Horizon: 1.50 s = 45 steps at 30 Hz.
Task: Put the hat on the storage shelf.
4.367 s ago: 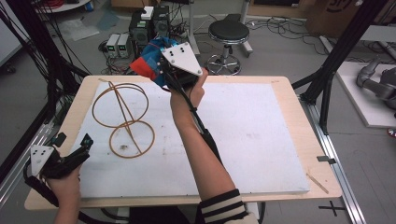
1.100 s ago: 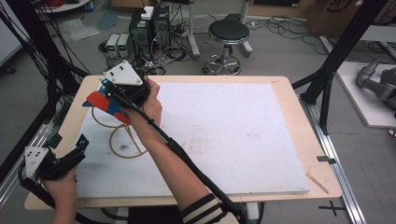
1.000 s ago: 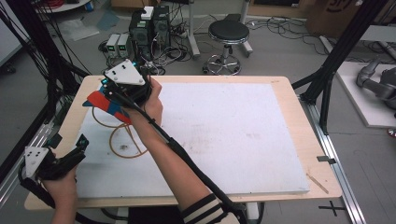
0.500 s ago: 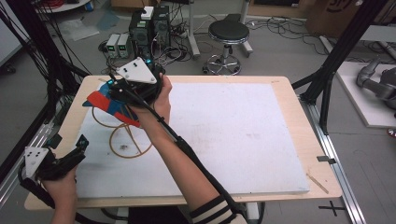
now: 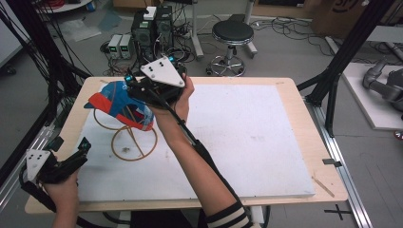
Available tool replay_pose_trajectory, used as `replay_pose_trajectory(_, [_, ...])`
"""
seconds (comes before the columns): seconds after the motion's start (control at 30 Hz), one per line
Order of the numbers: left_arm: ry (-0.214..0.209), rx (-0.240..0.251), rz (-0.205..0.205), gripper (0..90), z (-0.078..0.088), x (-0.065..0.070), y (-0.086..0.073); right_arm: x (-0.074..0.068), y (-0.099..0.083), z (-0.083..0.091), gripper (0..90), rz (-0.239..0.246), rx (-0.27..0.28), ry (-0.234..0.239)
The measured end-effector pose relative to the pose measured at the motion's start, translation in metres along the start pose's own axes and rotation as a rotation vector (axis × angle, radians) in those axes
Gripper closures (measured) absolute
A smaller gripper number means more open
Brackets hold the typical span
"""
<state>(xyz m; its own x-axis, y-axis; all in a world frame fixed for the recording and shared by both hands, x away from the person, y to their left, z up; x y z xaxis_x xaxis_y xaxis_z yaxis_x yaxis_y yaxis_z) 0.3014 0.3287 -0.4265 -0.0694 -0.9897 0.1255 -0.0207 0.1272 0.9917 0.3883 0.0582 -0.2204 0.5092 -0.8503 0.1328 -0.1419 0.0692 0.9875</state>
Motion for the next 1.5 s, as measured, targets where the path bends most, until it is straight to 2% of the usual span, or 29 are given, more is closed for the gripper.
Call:
replay_pose_trajectory(0.03, [0.000, -0.001, -0.002, 15.0, 0.000, 0.000, 0.000, 0.006, 0.002, 0.004, 13.9, -0.002, 0.012, -0.006])
replay_pose_trajectory(0.23, [0.001, -0.002, -0.005, 15.0, 0.000, 0.000, 0.000, 0.021, 0.005, 0.016, 14.1, -0.011, 0.038, -0.027])
replay_pose_trajectory(0.33, [-0.002, -0.004, -0.008, 15.0, 0.000, 0.001, 0.000, 0.033, 0.005, 0.027, 14.8, -0.014, 0.063, -0.056])
replay_pose_trajectory(0.43, [-0.005, -0.002, -0.012, 15.0, -0.001, 0.003, 0.000, 0.039, 0.006, 0.033, 14.8, -0.019, 0.073, -0.061])
replay_pose_trajectory(0.57, [-0.006, -0.004, -0.016, 15.0, 0.000, 0.003, 0.000, 0.051, 0.005, 0.046, 14.9, -0.007, 0.093, -0.077])
replay_pose_trajectory(0.6, [-0.006, -0.003, -0.016, 15.0, 0.000, 0.003, 0.000, 0.059, 0.005, 0.054, 14.9, -0.007, 0.103, -0.087])
replay_pose_trajectory(0.63, [-0.006, -0.004, -0.016, 15.0, 0.000, 0.003, 0.000, 0.059, 0.005, 0.054, 14.9, -0.007, 0.103, -0.087])
replay_pose_trajectory(0.97, [-0.005, -0.007, -0.021, 15.0, 0.000, 0.004, -0.001, 0.109, -0.008, 0.097, 15.4, -0.009, 0.126, -0.151])
replay_pose_trajectory(1.2, [-0.009, -0.002, -0.027, 15.0, 0.001, 0.005, -0.001, 0.146, -0.021, 0.124, 15.4, -0.018, 0.112, -0.209])
replay_pose_trajectory(1.5, [-0.003, -0.006, -0.035, 15.0, 0.003, 0.004, -0.001, 0.183, -0.036, 0.159, 15.3, -0.033, 0.108, -0.263])
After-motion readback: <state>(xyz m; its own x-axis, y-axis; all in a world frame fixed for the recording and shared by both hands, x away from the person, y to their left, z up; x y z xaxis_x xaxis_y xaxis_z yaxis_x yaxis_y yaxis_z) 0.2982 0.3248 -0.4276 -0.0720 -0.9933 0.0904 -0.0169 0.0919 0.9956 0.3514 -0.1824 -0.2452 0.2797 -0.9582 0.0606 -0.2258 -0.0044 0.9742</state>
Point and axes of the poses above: each handheld gripper's, and its own axes: z roughly backward along the jaws, y roughly out of its top, x roughly to its right, the point moved 6 cm from there along -z, roughly forward along the jaws, and after that the axes turned 3 degrees about x, right-handed, at the moved point
